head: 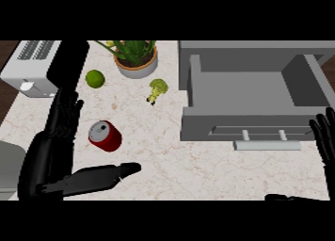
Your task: Pick up the can, place it into the drawer and close the drawer
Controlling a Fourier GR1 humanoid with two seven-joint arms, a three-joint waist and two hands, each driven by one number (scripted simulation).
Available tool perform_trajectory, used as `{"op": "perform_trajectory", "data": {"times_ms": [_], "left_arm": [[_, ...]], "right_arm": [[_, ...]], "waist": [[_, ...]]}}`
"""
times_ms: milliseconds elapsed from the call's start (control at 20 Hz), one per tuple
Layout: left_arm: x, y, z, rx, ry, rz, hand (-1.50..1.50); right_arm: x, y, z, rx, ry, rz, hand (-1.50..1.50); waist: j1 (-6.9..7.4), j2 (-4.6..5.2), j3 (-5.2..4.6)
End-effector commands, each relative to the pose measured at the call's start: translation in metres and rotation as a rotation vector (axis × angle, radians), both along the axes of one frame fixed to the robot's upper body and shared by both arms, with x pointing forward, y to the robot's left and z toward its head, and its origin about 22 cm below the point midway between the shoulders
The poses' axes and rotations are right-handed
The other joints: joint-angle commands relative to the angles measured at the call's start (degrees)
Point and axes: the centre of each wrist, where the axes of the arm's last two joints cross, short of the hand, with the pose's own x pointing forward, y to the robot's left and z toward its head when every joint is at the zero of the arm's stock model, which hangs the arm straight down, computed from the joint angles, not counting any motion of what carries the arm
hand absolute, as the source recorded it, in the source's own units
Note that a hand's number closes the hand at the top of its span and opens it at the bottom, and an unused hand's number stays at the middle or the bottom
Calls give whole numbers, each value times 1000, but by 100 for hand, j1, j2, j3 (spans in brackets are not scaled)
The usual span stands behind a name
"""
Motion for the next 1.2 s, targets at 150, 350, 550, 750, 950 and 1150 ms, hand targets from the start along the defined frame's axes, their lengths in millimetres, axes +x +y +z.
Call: {"op": "perform_trajectory", "data": {"times_ms": [150,350,550,750,950,1150], "left_arm": [[10,11,-11,-1,2,26,-150],[29,-6,-40,-1,27,24,-150],[29,12,-81,-9,25,24,-150],[34,16,-89,-2,34,40,-150],[37,11,-101,-10,47,43,-150],[41,28,-105,1,68,65,-150]], "right_arm": [[-16,-11,-10,-4,8,-11,-150],[-2,-31,0,-6,-17,-1,-150],[-14,-22,-7,-3,-12,-2,-150],[-11,-31,-7,-12,2,-1,-150],[-13,-6,-19,-25,3,10,-150],[-3,-42,-2,-11,0,-12,-150]], "waist": [[-2,0,-1],[-8,4,-1],[-15,5,-3],[-10,6,-3],[-7,5,-2],[2,3,-1]]}}
